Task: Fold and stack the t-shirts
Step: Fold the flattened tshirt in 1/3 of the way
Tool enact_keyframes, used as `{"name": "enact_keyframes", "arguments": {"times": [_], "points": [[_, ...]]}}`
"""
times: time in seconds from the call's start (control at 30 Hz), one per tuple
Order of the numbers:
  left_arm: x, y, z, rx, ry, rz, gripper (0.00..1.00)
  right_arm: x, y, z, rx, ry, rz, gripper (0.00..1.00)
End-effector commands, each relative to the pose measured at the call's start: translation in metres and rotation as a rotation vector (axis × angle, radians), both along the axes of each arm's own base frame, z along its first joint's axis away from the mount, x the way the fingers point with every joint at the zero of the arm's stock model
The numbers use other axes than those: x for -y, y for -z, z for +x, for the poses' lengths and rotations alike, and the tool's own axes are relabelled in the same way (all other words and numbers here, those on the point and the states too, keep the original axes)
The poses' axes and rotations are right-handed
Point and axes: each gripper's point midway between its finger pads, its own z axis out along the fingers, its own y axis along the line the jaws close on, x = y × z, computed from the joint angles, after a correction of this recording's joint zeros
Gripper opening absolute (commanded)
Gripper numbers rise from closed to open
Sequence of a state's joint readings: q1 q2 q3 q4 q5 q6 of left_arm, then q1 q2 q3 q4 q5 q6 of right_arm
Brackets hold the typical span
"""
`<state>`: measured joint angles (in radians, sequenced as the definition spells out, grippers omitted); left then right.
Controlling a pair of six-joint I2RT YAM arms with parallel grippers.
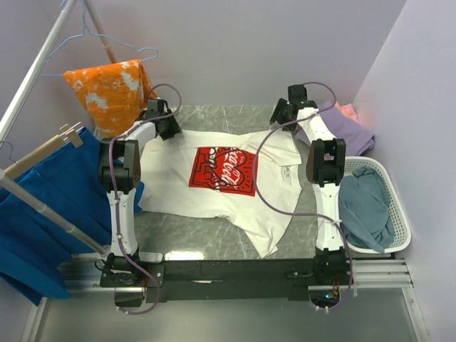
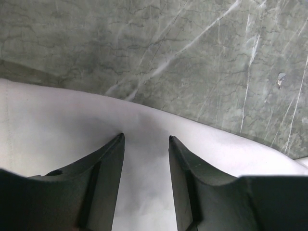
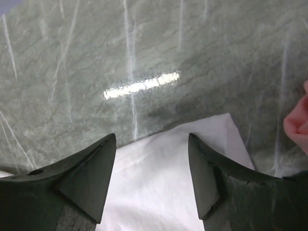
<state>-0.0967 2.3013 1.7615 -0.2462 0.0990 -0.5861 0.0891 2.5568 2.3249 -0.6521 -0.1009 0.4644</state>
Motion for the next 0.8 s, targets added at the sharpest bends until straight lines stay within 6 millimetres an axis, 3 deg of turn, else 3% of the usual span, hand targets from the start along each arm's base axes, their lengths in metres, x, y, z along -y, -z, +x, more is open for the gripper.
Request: {"name": "enact_keyframes", "arguments": {"times": [0.0,0.03,0.1,0.13,0.27,0.37,0.5,0.53,0.63,0.77], "points": [[-0.001,0.013,-0.021,-0.061,0.037,-0.002,0.48,-0.005,-0.090,0.011,0.226,-0.082,-0.014,0.70],[0.003,0.006,-0.023,-0.044,0.051,-0.018,0.49,-0.007,-0.116,0.003,0.270,-0.096,-0.011,0.70],[0.005,-0.016,-0.029,0.011,0.053,-0.026,0.50,-0.013,-0.137,-0.010,0.303,-0.125,0.000,0.70],[0.005,-0.023,-0.032,0.025,0.052,-0.035,0.51,-0.015,-0.153,-0.027,0.326,-0.142,0.004,0.70],[0.026,-0.061,-0.047,0.104,0.111,-0.083,0.53,-0.033,-0.159,-0.078,0.305,-0.179,0.048,0.71],[0.055,-0.076,-0.062,0.125,0.181,-0.109,0.53,-0.052,-0.134,-0.115,0.226,-0.210,0.122,0.69],[0.102,-0.068,-0.085,0.088,0.257,-0.106,0.51,-0.070,-0.099,-0.145,0.157,-0.232,0.116,0.65],[0.107,-0.065,-0.089,0.078,0.260,-0.102,0.51,-0.077,-0.084,-0.155,0.123,-0.248,0.110,0.65],[0.121,-0.060,-0.102,0.066,0.272,-0.082,0.51,-0.087,-0.063,-0.166,0.091,-0.261,0.100,0.57],[0.122,-0.053,-0.111,0.047,0.272,-0.064,0.50,-0.089,-0.047,-0.165,0.064,-0.261,0.051,0.55]]}}
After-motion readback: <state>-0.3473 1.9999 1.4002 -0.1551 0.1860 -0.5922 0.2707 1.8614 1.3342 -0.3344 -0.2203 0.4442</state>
